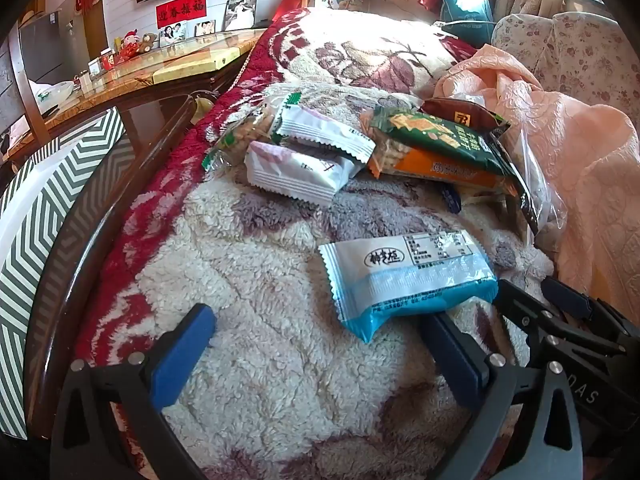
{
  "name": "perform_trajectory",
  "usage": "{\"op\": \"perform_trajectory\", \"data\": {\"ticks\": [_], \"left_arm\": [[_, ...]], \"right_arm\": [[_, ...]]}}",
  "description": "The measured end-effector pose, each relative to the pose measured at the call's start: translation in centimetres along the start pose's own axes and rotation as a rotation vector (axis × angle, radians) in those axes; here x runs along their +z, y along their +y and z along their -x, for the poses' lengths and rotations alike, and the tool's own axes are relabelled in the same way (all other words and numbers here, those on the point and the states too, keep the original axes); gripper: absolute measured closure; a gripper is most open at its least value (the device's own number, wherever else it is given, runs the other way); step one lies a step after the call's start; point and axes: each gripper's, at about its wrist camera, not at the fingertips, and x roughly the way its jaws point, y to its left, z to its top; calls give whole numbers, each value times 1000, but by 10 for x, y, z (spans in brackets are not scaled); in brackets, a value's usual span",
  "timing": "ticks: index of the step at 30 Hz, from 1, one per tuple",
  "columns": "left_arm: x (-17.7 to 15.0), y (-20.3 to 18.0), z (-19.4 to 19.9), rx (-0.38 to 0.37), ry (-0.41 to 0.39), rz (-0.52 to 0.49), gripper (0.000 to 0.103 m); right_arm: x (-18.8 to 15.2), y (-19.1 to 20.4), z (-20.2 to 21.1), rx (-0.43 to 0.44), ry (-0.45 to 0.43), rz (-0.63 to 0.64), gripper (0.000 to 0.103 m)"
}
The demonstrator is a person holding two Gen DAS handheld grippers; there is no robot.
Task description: Organize snacks
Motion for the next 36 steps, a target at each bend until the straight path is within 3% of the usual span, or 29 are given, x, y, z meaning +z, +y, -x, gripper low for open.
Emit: {"op": "perform_trajectory", "data": {"ticks": [19,36], "left_arm": [[-2,-4,3,23,8,-22,0],[0,-2,8,51,60,-22,0]], "right_arm": [[0,1,0,-5,1,1,24],[1,3,0,-13,3,4,24]]}}
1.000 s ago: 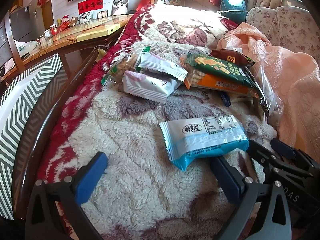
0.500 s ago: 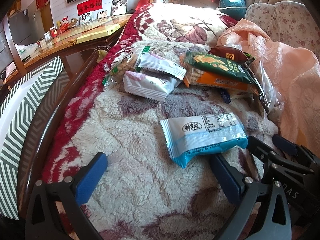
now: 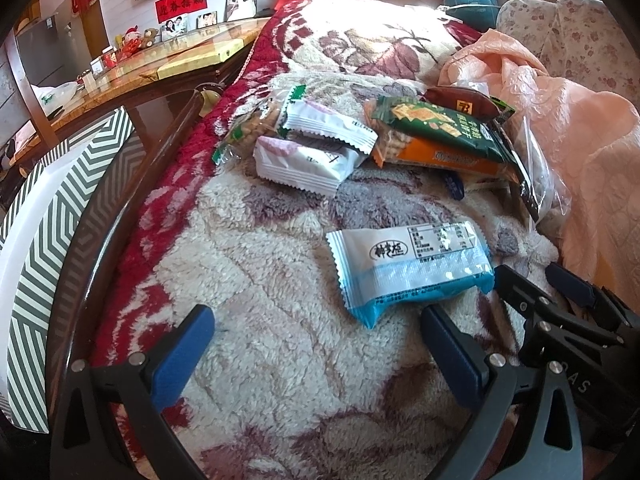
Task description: Organize snacks
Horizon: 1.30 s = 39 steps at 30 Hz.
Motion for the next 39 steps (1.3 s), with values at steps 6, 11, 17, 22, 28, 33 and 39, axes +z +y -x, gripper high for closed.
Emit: {"op": "perform_trajectory", "data": {"ticks": [6,11,17,22,28,33,39], "left_arm": [[0,2,2,6,4,2,0],[0,3,4,14,3,4,0],[1,8,6,19,2,14,0],[3,11,14,22,-15,15,0],[12,14,34,17,-48,18,0],[23,23,59,39,-104,33,0],[28,33,74,49,-135,59,0]], "right_arm": [[-1,-1,0,0,0,0,24],[2,3,0,-14,10,-1,24],[8,6,-1,-41,41,-9,24],[15,8,2,-62,68,-4,24],[27,21,29,-84,6,49,24],[43,42,56,-115,-70,148,24],[56,53,70,-96,-88,180,24]]}}
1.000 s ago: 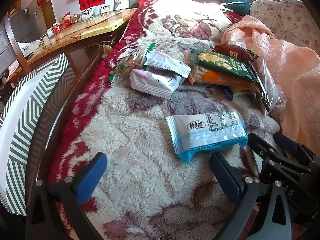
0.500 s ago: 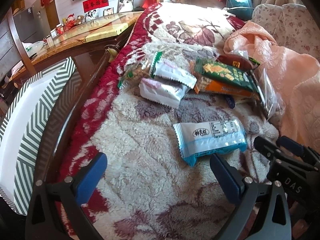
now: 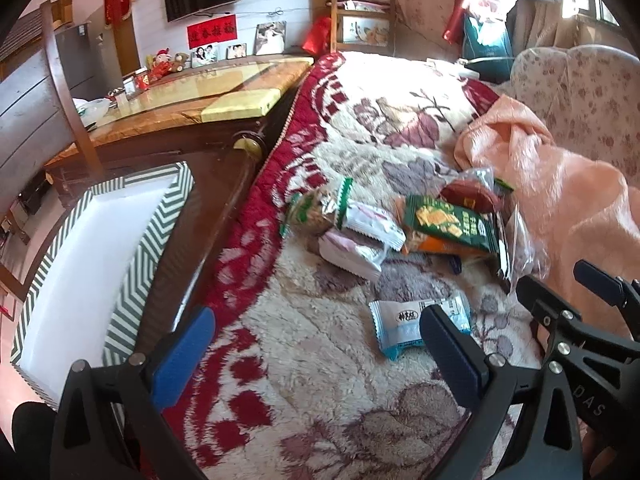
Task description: Organize snacks
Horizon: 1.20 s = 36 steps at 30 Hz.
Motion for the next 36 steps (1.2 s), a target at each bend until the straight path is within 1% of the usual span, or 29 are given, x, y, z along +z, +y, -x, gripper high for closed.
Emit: {"op": "perform_trajectory", "data": {"ticks": [4,10,16,36], "left_arm": [[1,3,4,1,-9,4,0],[2,12,12,-4,-27,33,0],[1,18,12,3,-18,52,0],[-3,19,7,4,-1,59,0]], "right_arm": [[2,9,11,-4,-19,18,24],[6,10,17,-5,-13,21,24],[10,12,23,-24,-20,44,24],[9,10,20,-14,1,33,24]]}}
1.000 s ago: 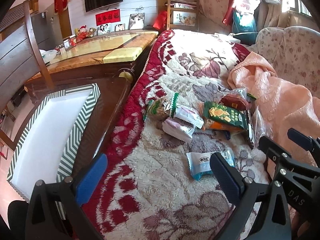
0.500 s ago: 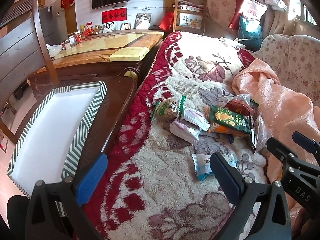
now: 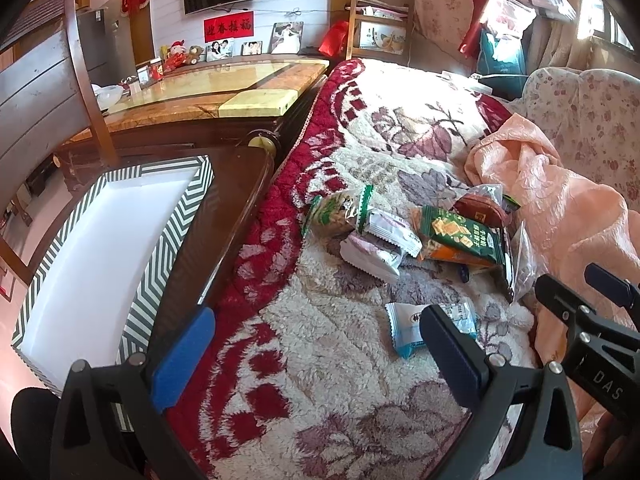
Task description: Organize snacks
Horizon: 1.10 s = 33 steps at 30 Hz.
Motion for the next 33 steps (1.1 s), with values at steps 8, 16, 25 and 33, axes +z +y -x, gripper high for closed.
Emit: {"op": "perform_trajectory", "data": {"ticks": [8,16,25,33], "left_arm": [[-1,0,-2,1,3,-1,0],[-5,6,-13,10,31,8,0],[-11,3,-25,0,76,-12,0],[-10,-13,-28,-46,77,-73,0]], "right_arm": [[-2,0,-3,4,9,-5,24],[-4,-3,-9,3,28,-7,24],[-11,-12,-25,25,88,-33,24],[-14,-17,-31,29,109,-44,24]]}}
